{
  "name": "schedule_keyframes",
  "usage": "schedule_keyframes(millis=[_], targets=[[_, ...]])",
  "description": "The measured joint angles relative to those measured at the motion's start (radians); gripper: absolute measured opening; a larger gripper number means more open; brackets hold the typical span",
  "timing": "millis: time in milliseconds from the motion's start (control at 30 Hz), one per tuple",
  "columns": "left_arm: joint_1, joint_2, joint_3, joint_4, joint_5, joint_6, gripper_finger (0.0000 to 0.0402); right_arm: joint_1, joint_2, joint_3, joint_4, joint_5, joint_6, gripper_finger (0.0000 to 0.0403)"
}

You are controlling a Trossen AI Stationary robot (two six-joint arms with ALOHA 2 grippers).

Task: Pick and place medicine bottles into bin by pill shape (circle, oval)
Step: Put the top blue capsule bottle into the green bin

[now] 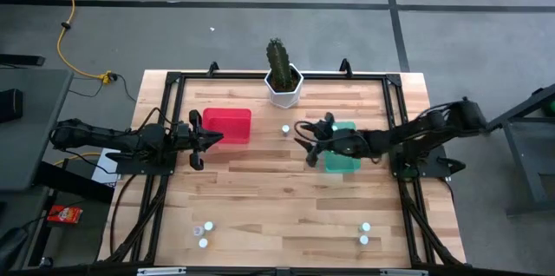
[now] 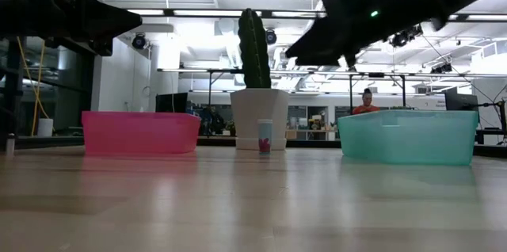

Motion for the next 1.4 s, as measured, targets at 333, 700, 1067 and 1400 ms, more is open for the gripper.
schedule_keyframes(millis=[333, 700, 1067, 1400], targets=[[0.000, 0.000, 0.000, 0.000, 0.000, 0.000, 0.0024, -0.140, 0.279, 0.195, -0.039, -0.093, 0.027, 0.0227], [0.000, 0.000, 0.000, 0.000, 0.000, 0.000, 0.0024, -0.143, 0.406, 0.301, -0.160, -0.048, 0.048, 0.0227], [0.000, 0.000, 0.000, -0.002, 0.000, 0.000, 0.0024, -0.150, 0.408, 0.301, -0.219, -0.055, 0.093, 0.0200], [0.000, 0.000, 0.000, -0.003, 0.000, 0.000, 0.0024, -0.150, 0.408, 0.301, -0.211, -0.052, 0.096, 0.0116]])
